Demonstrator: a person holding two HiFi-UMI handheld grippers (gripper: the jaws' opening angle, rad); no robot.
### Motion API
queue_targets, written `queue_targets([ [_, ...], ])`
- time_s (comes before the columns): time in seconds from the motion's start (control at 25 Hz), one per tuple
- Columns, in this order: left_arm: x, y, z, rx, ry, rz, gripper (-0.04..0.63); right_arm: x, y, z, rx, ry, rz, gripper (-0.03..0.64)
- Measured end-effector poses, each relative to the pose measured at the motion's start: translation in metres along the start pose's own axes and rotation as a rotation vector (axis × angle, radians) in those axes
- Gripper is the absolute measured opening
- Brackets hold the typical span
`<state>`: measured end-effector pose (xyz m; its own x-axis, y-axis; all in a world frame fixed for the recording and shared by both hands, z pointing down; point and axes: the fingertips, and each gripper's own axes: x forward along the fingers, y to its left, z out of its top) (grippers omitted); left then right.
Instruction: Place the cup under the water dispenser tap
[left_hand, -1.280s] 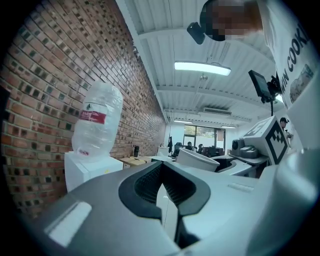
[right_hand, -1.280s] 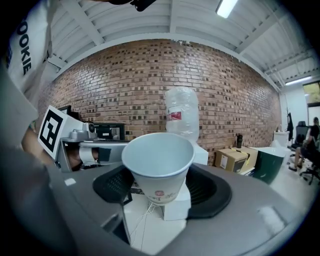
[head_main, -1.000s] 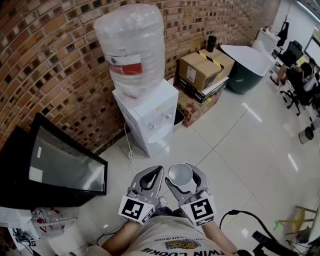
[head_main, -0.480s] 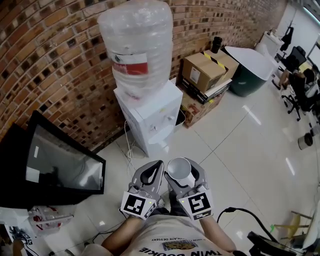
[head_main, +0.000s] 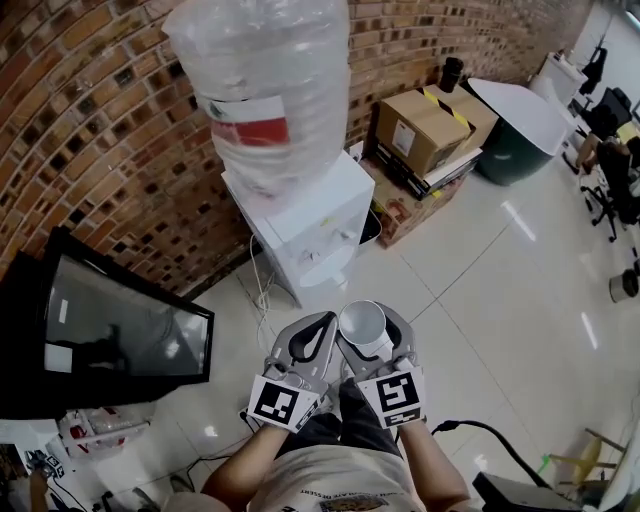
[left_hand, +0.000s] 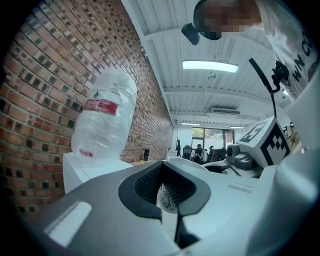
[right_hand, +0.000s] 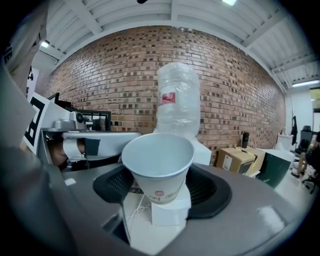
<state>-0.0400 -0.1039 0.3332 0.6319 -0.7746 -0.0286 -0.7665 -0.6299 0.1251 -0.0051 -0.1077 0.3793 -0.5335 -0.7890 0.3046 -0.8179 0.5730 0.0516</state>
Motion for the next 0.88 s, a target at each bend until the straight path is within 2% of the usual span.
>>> queue_targets([
  [0.48, 0.053, 0.038, -0.082, -0.015, 0.074, 0.033, -0.008, 0.09, -0.052, -0.072, -0.033, 0.032, -0.014, 0.328],
  [0.88, 0.076, 0.074, -0.166, -0.038, 0.112, 0.066, -0.008, 0.165, -0.082, -0.166, -0.057, 0.072, 0.013, 0.328],
])
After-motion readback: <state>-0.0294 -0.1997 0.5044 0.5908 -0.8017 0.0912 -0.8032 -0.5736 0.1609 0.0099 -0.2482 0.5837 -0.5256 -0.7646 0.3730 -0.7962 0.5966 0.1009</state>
